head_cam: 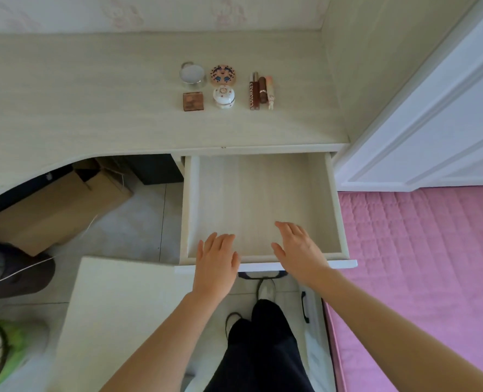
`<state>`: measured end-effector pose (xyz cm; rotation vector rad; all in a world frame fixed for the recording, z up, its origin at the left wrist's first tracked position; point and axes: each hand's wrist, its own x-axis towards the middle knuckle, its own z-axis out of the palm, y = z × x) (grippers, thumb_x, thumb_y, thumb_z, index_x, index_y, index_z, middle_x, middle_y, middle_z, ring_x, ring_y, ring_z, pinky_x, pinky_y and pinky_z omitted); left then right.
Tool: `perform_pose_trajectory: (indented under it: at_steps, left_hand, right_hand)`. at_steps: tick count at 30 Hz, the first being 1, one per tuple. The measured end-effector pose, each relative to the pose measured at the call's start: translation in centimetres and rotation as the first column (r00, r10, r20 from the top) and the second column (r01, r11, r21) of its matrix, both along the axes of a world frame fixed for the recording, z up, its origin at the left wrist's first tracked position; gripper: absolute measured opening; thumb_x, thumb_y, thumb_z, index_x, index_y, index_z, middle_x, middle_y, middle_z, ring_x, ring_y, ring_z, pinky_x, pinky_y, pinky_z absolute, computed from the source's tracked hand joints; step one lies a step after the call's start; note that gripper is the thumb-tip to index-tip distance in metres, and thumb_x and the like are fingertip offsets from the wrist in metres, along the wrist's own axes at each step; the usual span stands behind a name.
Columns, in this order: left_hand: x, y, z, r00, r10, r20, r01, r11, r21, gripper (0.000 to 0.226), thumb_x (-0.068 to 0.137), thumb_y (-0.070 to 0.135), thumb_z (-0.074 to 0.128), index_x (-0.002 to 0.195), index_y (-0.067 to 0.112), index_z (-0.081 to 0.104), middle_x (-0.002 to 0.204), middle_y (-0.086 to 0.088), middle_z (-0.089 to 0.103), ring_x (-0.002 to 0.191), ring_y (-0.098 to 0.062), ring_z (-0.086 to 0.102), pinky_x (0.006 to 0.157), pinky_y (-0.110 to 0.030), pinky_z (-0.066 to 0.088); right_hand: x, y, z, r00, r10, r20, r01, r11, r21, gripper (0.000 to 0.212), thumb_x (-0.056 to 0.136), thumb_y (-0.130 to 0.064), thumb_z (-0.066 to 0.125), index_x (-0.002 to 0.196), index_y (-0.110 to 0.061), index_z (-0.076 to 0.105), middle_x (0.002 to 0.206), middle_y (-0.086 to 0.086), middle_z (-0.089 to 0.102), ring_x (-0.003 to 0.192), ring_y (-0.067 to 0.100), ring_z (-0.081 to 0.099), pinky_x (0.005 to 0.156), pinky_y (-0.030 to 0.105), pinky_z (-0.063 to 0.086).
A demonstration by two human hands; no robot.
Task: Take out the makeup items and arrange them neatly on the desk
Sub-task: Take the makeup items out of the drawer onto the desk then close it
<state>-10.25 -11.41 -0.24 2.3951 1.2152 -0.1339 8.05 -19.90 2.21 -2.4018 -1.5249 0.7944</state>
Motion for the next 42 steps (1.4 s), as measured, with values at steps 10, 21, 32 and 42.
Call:
perform_pose_trajectory:
  at_steps: [10,21,32,42]
  left_hand:
    - [-3.1,-2.3,-3.7,0.989,-0.131,-0.065,0.128,0.991,-0.051,0.053,0.100,0.047,0.033,0.149,0.027,0.027,0.157,0.004,0.025,0.147,-0.021,0.013,0.119,-0.046,0.011]
    - [-3.0,-2.0,-6.0,0.978,-0.146,0.146,0.118,0.976,0.182,0.036,0.091,0.021,0.063,0.126,0.014,0.062,0.125,-0.008,0.062,0.120,-0.029,0.056,0.106,-0.054,0.035]
    - [-3.0,-0.6,-6.6,0.925,-0.282,0.255,0.220,0.944,0.247,0.035,0.084,0.017,0.071,0.118,0.012,0.065,0.107,-0.001,0.064,0.097,-0.020,0.063,0.095,-0.042,0.047]
    - [-2.0,0.8,-7.0,0.916,-0.291,0.276,0.196,0.925,0.324,0.035,0.083,0.017,0.073,0.116,0.012,0.065,0.106,0.001,0.064,0.097,-0.020,0.063,0.089,-0.039,0.046]
  right_hand:
    - [-2.5,-4.8,-4.5,0.986,0.082,0.147,-0.073,0.995,-0.066,0.054,0.099,-0.032,0.044,0.147,-0.013,0.030,0.148,0.002,0.039,0.139,0.020,0.030,0.117,0.034,0.019]
    - [-2.1,-5.2,-6.8,0.955,0.118,0.274,-0.109,0.993,-0.046,0.060,0.082,-0.002,0.067,0.137,-0.017,0.050,0.133,0.010,0.055,0.126,0.030,0.049,0.107,0.052,0.034]
    - [-1.9,-5.4,-6.8,0.924,0.106,0.367,-0.165,0.977,0.132,0.077,0.051,0.017,0.071,0.121,-0.012,0.064,0.114,0.013,0.065,0.100,0.035,0.062,0.085,0.053,0.047]
    - [-1.1,-4.0,-7.1,0.899,0.062,0.434,-0.163,0.966,0.201,0.070,0.057,0.016,0.062,0.121,-0.013,0.064,0.114,0.012,0.065,0.102,0.033,0.062,0.088,0.053,0.046]
